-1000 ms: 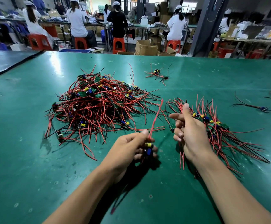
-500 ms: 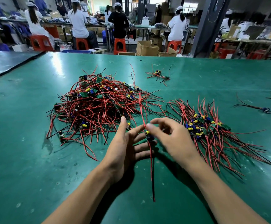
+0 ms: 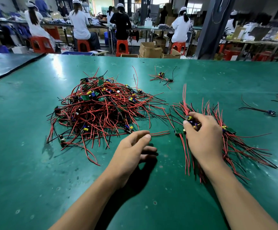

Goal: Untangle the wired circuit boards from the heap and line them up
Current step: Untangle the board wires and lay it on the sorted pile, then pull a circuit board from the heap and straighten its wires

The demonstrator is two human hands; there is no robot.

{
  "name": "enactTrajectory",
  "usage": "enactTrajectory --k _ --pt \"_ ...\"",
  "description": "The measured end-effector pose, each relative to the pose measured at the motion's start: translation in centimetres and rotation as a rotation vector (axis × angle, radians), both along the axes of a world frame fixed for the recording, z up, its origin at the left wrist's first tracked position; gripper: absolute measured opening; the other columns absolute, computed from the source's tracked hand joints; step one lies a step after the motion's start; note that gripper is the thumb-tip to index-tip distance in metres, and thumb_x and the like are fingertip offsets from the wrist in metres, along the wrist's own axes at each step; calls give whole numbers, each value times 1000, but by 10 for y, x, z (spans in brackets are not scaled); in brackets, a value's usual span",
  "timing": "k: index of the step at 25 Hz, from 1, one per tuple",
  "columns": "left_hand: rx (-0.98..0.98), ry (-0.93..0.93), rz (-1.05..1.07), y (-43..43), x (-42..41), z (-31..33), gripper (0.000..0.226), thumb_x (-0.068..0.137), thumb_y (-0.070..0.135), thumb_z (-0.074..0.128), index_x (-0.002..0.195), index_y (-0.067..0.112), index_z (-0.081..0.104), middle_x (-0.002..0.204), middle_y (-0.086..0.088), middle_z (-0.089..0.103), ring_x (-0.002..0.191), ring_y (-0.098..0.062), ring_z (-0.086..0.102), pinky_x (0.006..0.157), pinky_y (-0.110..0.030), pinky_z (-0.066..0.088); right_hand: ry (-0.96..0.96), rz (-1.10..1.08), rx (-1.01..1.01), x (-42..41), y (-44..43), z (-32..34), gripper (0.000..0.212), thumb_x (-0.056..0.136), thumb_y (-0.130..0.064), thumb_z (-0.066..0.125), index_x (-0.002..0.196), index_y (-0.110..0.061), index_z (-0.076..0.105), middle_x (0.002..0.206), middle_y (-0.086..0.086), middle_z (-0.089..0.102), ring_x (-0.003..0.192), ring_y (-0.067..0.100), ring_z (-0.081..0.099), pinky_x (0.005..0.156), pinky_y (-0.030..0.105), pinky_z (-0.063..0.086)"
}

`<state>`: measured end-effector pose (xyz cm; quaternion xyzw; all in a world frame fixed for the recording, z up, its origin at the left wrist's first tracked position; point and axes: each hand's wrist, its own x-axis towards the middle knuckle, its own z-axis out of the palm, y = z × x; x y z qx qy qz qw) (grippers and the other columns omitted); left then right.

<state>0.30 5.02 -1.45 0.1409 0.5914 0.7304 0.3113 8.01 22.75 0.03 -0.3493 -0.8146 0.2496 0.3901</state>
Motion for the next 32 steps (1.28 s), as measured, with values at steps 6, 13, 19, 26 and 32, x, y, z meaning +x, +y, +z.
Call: enactTrajectory --k 6,13,19,26,32 --pt "-448 893 221 -10 -25 -7 36 91 13 63 128 16 62 130 3 59 119 -12 56 104 -19 37 -58 135 202 -1 -12 3 30 89 -23 72 117 -14 72 108 6 64 105 28 59 96 41 45" --pt "-797 1228 -34 -10 -27 -11 44 97 40 48 140 38 46 146 20 46 129 -10 48 96 -28 43 -427 423 161 -7 -30 -12 25 93 -45 61 102 -27 75 96 -6 69 96 20 63 82 35 50" --pt "-710 1195 6 -15 -23 -10 20 96 32 53 109 26 68 107 7 57 96 -22 60 79 -38 49 -510 215 117 -3 -20 -9 28 94 -49 58 102 -28 73 104 -3 63 97 23 61 73 30 41" --pt "-363 1307 117 -14 -15 -5 11 97 19 56 97 11 63 95 1 57 82 -23 58 69 -41 50 -296 378 82 -6 -17 -11 17 95 -20 62 105 -18 75 106 0 69 101 20 63 93 33 48" --pt "-80 1003 384 -11 -15 -8 7 97 16 55 96 23 55 82 8 70 59 -10 63 56 -27 49 12 398 -147 -11 -18 -12 19 94 -11 64 107 -18 75 86 -10 71 71 2 64 74 20 51"
